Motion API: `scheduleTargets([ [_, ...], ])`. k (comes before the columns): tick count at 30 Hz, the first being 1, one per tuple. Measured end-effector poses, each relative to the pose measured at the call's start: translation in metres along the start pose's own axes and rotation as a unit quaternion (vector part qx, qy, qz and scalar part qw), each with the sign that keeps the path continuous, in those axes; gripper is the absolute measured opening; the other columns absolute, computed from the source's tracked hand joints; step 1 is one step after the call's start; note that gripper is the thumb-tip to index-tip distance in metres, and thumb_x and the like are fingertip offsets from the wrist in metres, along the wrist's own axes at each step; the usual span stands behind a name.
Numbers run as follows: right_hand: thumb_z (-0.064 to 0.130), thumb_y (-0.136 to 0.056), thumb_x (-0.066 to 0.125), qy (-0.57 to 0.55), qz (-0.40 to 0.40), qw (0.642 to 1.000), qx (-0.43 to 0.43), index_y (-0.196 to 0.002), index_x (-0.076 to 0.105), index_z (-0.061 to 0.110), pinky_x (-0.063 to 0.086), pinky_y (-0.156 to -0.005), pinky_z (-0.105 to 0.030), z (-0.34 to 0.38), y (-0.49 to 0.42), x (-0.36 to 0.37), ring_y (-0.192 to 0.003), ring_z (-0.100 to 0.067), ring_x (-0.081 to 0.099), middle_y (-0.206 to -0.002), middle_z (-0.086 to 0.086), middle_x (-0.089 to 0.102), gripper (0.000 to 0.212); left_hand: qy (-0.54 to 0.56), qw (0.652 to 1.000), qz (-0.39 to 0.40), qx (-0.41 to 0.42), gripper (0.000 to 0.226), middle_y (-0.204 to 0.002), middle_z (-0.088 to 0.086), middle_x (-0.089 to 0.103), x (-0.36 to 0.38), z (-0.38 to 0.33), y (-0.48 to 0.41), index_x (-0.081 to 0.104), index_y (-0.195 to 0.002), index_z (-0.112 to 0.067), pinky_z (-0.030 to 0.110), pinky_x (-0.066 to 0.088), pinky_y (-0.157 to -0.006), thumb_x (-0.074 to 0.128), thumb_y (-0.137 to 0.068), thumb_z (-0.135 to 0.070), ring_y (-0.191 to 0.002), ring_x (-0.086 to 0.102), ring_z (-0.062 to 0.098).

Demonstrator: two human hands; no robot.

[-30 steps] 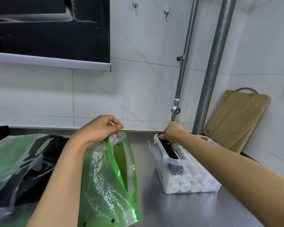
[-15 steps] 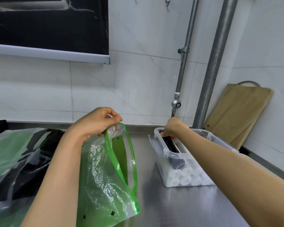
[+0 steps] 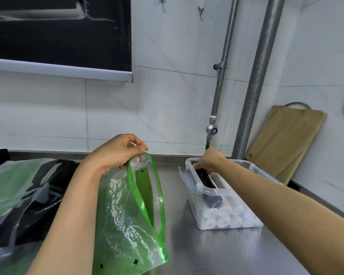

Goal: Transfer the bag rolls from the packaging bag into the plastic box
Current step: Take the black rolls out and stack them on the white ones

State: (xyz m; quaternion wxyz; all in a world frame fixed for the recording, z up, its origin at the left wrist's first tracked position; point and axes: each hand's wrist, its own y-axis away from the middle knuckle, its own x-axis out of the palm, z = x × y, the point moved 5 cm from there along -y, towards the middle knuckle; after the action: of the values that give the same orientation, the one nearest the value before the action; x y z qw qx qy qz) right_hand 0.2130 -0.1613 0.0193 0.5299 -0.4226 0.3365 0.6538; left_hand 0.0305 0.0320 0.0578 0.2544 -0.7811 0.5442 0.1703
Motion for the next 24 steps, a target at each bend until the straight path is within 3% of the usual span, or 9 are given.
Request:
scheduleTargets([
  [7, 0.028, -0.082, 0.069, -0.017, -0.006, 1.0, -0.01, -0.063, 0.05, 0.009, 0.047, -0.058, -0.025, 0.009, 0.006, -0.022, -0.05, -0.014, 0.049, -0.058, -0.003, 0.054, 0.033, 0.009, 1.0, 0.003, -0.003, 0.017, -0.079, -0.001, 0.067, 0.001, 0.003, -0.004, 0.062, -0.102, -0.013, 0.016, 0.031, -0.039, 0.053, -0.093, -0.024, -0.033, 0.04, -0.003],
  [11, 0.02, -0.081, 0.066, -0.054, -0.022, 0.997, -0.048, -0.074, 0.06, 0.007, 0.045, -0.059, -0.026, 0.026, 0.011, -0.033, -0.048, -0.015, 0.048, -0.058, -0.003, 0.056, 0.016, 0.012, 1.0, -0.002, -0.001, 0.017, -0.082, 0.002, 0.068, 0.001, 0.003, -0.004, 0.062, -0.102, -0.012, 0.017, 0.03, -0.04, 0.053, -0.093, -0.024, -0.032, 0.037, -0.001],
  [15, 0.018, -0.08, 0.068, -0.087, -0.009, 0.993, -0.085, -0.081, 0.069, 0.003, 0.044, -0.057, -0.025, 0.048, 0.026, -0.03, -0.052, -0.016, 0.051, -0.065, -0.005, 0.062, 0.015, 0.02, 1.0, -0.011, 0.006, 0.015, -0.082, 0.004, 0.065, 0.0, 0.002, -0.004, 0.063, -0.1, -0.014, 0.014, 0.03, -0.037, 0.053, -0.093, -0.023, -0.032, 0.037, -0.001],
  [19, 0.013, -0.081, 0.067, -0.121, 0.022, 0.986, -0.11, -0.084, 0.07, 0.0, 0.036, -0.039, -0.014, 0.064, 0.043, -0.018, -0.036, -0.009, 0.047, -0.061, -0.007, 0.06, 0.014, 0.036, 0.999, -0.028, 0.014, 0.016, -0.079, 0.005, 0.064, -0.003, 0.001, -0.003, 0.063, -0.101, -0.012, 0.012, 0.03, -0.034, 0.054, -0.093, -0.022, -0.031, 0.036, 0.001],
  [24, 0.011, -0.082, 0.066, -0.14, 0.062, 0.979, -0.138, -0.07, 0.066, 0.006, 0.042, -0.046, -0.019, 0.087, 0.06, 0.005, -0.052, -0.014, 0.053, -0.067, -0.009, 0.062, 0.013, 0.04, 0.998, -0.038, 0.021, 0.016, -0.081, 0.004, 0.065, -0.006, 0.0, -0.002, 0.064, -0.1, -0.013, 0.013, 0.031, -0.036, 0.053, -0.094, -0.023, -0.035, 0.037, 0.002],
])
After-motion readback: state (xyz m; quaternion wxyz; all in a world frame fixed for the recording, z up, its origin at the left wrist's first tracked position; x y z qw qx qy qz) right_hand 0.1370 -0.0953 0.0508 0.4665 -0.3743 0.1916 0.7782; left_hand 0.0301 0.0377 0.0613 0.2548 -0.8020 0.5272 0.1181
